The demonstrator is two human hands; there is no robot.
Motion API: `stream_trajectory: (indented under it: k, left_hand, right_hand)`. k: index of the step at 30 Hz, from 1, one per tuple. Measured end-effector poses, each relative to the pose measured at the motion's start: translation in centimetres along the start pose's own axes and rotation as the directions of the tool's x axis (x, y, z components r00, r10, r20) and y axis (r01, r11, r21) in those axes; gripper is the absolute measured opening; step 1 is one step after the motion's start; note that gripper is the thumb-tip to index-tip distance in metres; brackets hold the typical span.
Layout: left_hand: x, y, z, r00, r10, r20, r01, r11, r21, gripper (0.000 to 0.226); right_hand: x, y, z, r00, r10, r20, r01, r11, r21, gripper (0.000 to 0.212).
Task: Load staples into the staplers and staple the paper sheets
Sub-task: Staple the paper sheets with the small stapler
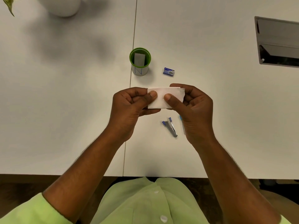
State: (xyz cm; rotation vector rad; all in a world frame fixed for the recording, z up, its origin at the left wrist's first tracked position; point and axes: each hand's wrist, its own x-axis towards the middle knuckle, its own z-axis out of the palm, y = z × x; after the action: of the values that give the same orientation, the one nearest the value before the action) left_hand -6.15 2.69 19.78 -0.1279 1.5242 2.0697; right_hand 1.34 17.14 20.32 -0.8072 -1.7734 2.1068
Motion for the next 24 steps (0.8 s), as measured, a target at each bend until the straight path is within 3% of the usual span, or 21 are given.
stream_trajectory:
  k: [3, 5, 11, 16, 21, 24]
  left_hand:
    - [-0.1, -0.1, 0.0, 1.0, 0.014, -0.007, -0.014, 1.0, 0.011, 0.019]
    - [0.0, -0.3, -0.2, 1.0, 0.013, -0.01, -0.013, 1.0, 0.005, 0.005]
    - [0.1, -0.8, -0.8, 1.0, -0.029, -0.005, 0.029, 0.997, 0.07, 0.006]
    - [0.1, -0.7, -0.6, 0.968, -0.251, -0.009, 0.25, 0.96, 0.125, 0.058]
    - [0.2, -1.2, -1.0, 0.959, -0.278, -0.05, 0.278, 0.961, -0.018, 0.029]
    - [0.5, -1.3, -1.2, 0.972, -0.221, -0.078, 0.224, 0.974, 0.029, 0.037]
  right_hand:
    - [-0.1, 0.0, 0.2, 1.0, -0.019, -0.002, 0.018, 0.999, -0.029, 0.033]
    - [0.0, 0.2, 0.2, 1.0, -0.02, -0.001, 0.02, 0.999, -0.027, 0.03]
    - [-0.2, 1.6, -0.4, 1.0, -0.018, -0.02, 0.017, 0.998, -0.065, 0.019]
    - [-0.3, 2.5, -0.7, 0.986, -0.168, -0.006, 0.162, 0.956, -0.244, 0.012]
    - [-0.4, 3.0, -1.1, 0.97, -0.237, 0.058, 0.243, 0.907, -0.344, 0.022]
    - [-0.5, 3.2, -1.3, 0.978, -0.194, 0.07, 0.206, 0.907, -0.366, 0.037]
